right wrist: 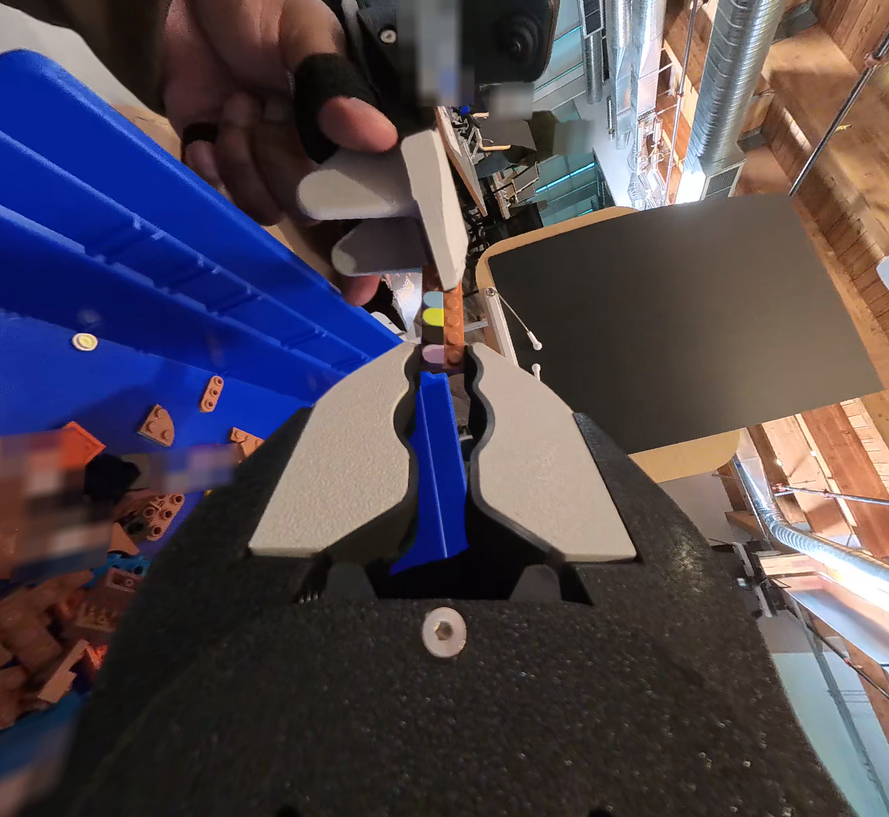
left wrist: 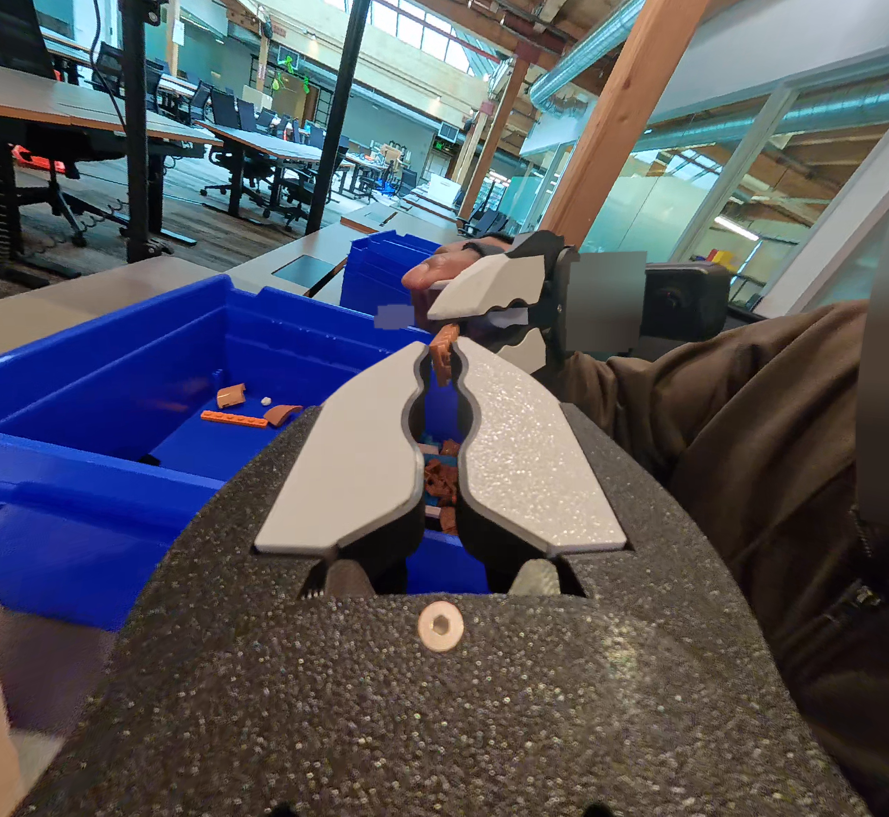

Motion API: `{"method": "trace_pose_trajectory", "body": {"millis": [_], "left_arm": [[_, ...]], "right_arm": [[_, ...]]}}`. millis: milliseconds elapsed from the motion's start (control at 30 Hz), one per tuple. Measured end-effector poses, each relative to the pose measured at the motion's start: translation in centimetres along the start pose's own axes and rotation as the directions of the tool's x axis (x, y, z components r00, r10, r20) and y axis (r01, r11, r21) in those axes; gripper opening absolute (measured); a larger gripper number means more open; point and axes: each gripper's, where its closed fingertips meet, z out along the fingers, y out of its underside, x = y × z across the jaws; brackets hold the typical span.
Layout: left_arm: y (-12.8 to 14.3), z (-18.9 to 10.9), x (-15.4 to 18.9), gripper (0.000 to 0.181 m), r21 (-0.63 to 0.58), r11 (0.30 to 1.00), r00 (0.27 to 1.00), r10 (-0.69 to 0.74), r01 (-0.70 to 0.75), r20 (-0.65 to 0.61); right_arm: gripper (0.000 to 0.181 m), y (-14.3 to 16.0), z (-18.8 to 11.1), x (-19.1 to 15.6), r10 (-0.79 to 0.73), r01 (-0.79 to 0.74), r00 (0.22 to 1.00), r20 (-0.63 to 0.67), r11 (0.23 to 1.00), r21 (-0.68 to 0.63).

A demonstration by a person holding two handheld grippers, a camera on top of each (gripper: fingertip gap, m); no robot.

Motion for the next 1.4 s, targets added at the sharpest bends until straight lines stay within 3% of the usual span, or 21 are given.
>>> {"method": "trace_pose_trajectory", "body": {"millis": [167, 300, 533, 767, 867, 1000, 1100, 1167, 1267, 1400], "left_arm": [[0.3, 0.2, 0.0, 0.005, 0.009, 1.0, 1.0, -0.014, 0.014, -0.02], [0.9, 0.4, -0.3, 0.005, -0.057, 0.983, 0.983, 0.175, -0.172, 0.054], [1.8, 0.4, -0.1, 0.005, -0.275, 0.764, 0.768, 0.629, -0.583, 0.118], [2.1, 0.4, -0.2, 0.006, -0.384, 0.616, 0.625, 0.771, -0.687, 0.118], [1.9, 0.6, -0.1, 0.006, -0.374, 0.658, 0.663, 0.736, -0.653, 0.136], [1.0, 1.0, 0.0, 0.004, -0.266, 0.838, 0.824, 0.531, -0.477, 0.198], [0.6, 1.3, 0.8, 0.004, -0.157, 0.925, 0.916, 0.368, -0.345, 0.158], [0.4, 1.4, 1.2, 0.004, -0.111, 0.955, 0.95, 0.287, -0.275, 0.119], [0.8, 1.7, 1.8, 0.005, -0.09, 0.975, 0.976, 0.208, -0.202, 0.06], [1.0, 1.9, 1.9, 0.005, -0.108, 0.964, 0.966, 0.249, -0.242, 0.063]], "right_arm": [[0.016, 0.6, 0.1, -0.1, -0.071, 0.07, 0.997, -0.017, 0.997, -0.033], [0.017, 1.2, 0.0, -0.6, -0.084, 0.084, 0.996, 0.015, 0.995, -0.054], [0.018, 1.7, 0.0, -1.7, -0.05, 0.055, 0.995, 0.09, 0.997, -0.054], [0.017, 2.0, 0.0, -1.9, -0.026, 0.033, 0.993, 0.111, 0.997, -0.066], [0.017, 2.0, 0.1, -1.7, -0.021, 0.028, 0.995, 0.1, 0.997, -0.067], [0.019, 2.0, 0.0, -0.9, -0.115, 0.117, 0.993, 0.021, 0.99, -0.081], [0.033, 1.3, 0.0, -0.8, -0.142, 0.142, 0.99, 0.003, 0.988, -0.056], [0.039, 1.0, -0.1, -0.6, -0.153, 0.153, 0.988, -0.017, 0.987, -0.048], [0.029, -0.2, -0.5, -0.1, -0.166, 0.167, 0.984, -0.059, 0.986, 0.008], [0.018, -0.5, -0.8, -0.3, -0.207, 0.208, 0.976, -0.06, 0.978, 0.009]]}}
